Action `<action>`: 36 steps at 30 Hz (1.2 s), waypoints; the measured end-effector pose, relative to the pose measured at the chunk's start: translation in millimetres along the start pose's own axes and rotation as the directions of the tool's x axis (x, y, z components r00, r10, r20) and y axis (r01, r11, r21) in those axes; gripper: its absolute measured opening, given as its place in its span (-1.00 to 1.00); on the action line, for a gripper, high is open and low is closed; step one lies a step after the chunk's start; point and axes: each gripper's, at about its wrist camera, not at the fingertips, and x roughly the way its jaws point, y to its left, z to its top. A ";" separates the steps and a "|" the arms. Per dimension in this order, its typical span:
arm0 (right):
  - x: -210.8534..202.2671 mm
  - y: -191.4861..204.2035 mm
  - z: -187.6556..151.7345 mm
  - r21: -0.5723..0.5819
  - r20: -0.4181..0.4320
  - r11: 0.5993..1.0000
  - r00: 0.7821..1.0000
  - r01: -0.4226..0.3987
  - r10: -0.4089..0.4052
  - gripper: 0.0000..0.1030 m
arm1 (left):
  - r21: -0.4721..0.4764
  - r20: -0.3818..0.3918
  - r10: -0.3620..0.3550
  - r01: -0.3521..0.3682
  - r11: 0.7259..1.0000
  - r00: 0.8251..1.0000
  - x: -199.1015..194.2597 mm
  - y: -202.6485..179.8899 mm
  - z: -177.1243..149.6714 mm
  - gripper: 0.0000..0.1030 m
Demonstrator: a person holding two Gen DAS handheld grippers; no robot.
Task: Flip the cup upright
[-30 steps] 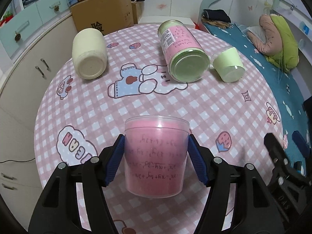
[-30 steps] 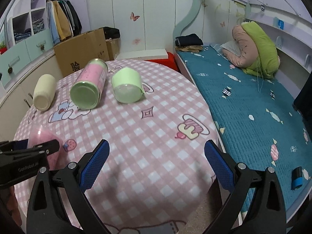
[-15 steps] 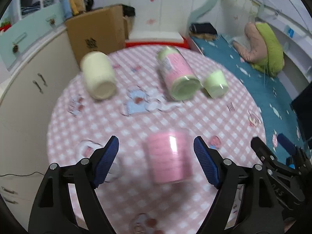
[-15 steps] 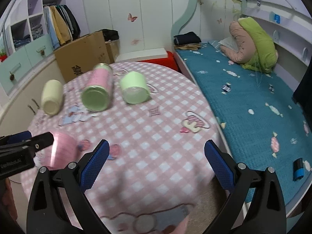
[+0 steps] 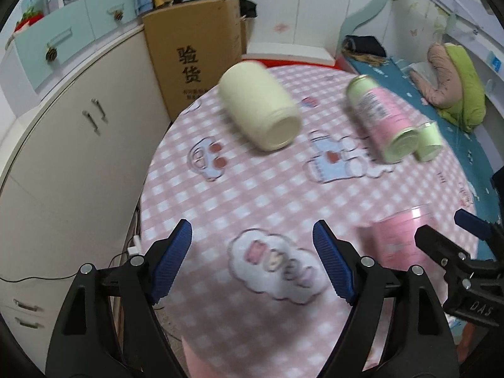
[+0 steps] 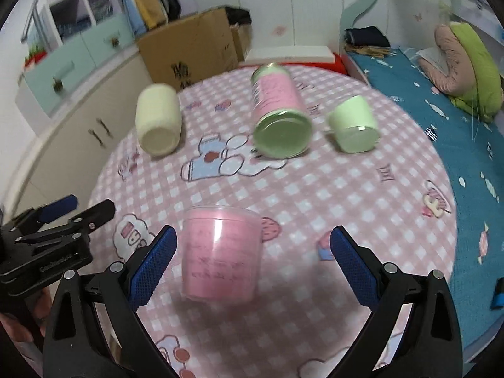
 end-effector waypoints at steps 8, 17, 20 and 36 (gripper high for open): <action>40.6 24.7 11.5 -0.072 -0.132 0.997 0.991 0.025 -0.035 0.83 | -0.046 -0.061 -0.047 0.044 0.998 0.997 27.0 25.9 -8.3 0.56; 51.0 16.6 13.8 -0.056 -0.168 0.997 0.984 0.059 -0.068 0.25 | -0.065 -0.081 -0.091 0.086 0.994 0.993 40.7 30.1 -9.4 0.56; 41.2 15.0 17.2 -0.074 -0.112 0.993 0.989 0.087 -0.095 0.24 | -0.067 -0.073 -0.090 0.085 0.994 0.993 39.1 29.5 -7.3 0.55; 46.5 15.0 31.6 -0.113 0.008 0.983 0.989 0.146 -0.146 0.62 | -0.025 -0.027 -0.079 0.078 0.997 0.997 29.0 7.7 8.6 0.56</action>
